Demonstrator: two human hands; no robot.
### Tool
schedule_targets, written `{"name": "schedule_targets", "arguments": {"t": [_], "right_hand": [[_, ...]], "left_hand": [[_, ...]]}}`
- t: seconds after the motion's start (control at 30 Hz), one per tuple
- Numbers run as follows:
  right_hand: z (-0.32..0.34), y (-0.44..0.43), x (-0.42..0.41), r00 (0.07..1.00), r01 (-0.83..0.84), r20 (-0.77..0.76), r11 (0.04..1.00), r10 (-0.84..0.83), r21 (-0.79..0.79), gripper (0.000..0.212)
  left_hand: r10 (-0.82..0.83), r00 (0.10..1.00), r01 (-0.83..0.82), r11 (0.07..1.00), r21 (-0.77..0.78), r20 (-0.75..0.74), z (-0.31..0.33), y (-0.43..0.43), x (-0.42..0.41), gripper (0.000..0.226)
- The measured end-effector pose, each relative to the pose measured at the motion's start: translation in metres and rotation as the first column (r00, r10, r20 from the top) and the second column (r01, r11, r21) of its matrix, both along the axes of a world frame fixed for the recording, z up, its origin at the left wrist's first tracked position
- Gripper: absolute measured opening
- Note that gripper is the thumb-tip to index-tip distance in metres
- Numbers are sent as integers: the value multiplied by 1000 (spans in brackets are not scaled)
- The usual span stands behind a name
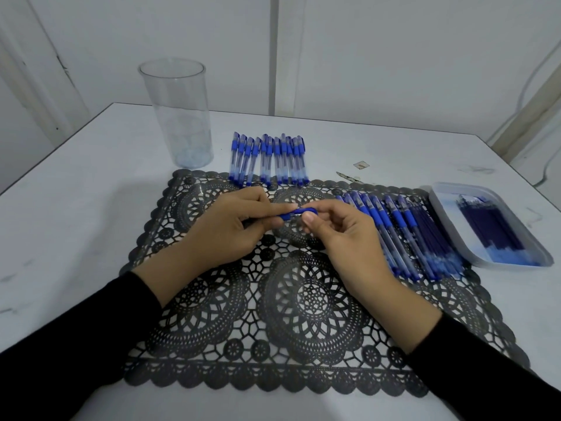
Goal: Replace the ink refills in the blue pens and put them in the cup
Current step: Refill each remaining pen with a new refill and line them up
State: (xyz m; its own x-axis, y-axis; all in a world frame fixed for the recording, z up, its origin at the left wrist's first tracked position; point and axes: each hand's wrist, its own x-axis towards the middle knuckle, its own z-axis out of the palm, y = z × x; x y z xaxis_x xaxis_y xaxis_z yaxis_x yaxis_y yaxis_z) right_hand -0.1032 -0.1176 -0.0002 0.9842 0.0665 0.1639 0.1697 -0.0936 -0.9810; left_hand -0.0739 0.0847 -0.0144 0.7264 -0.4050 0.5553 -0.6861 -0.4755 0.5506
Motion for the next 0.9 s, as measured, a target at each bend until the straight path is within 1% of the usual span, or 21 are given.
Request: {"name": "schedule_targets", "arguments": {"t": [0.17, 0.27, 0.33, 0.43, 0.57, 0.67, 0.77, 0.83, 0.9], "right_hand": [[-2, 0, 1, 1000, 17, -14, 1000, -18, -14, 12], [-2, -1, 3, 999, 39, -33, 999, -38, 18, 14], [-2, -1, 3, 999, 34, -25, 999, -34, -1, 12], [-1, -1, 1, 999, 41, 21, 999, -41, -28, 10], [1, 0, -2, 995, 72, 74, 997, -71, -16, 11], [3, -1, -1, 986, 106, 128, 994, -104, -16, 9], [5, -7, 2, 971, 143, 206, 984, -119, -104, 9], [6, -11, 4, 966, 159, 235, 962, -105, -222, 12], [6, -14, 5, 962, 169, 263, 908, -69, -383, 16]], "left_hand": [[-1, 1000, 0, 999, 38, 15, 1, -3, 0, 38], [-20, 999, 17, 996, 92, 29, 2, 1, -1, 39], [-18, 999, 15, 995, 98, 34, 3, 3, -2, 41], [24, 998, -27, 998, 57, 59, 3, 1, -4, 39], [114, 992, -113, 993, -35, 56, 5, 4, -4, 40], [185, 982, -182, 978, -100, 24, 7, 6, -5, 29], [226, 972, -233, 957, -173, -64, 10, 6, -7, 16], [235, 969, -246, 954, -170, -78, 10, 5, -9, 12], [236, 968, -247, 956, -158, -84, 10, 5, -9, 10]]}}
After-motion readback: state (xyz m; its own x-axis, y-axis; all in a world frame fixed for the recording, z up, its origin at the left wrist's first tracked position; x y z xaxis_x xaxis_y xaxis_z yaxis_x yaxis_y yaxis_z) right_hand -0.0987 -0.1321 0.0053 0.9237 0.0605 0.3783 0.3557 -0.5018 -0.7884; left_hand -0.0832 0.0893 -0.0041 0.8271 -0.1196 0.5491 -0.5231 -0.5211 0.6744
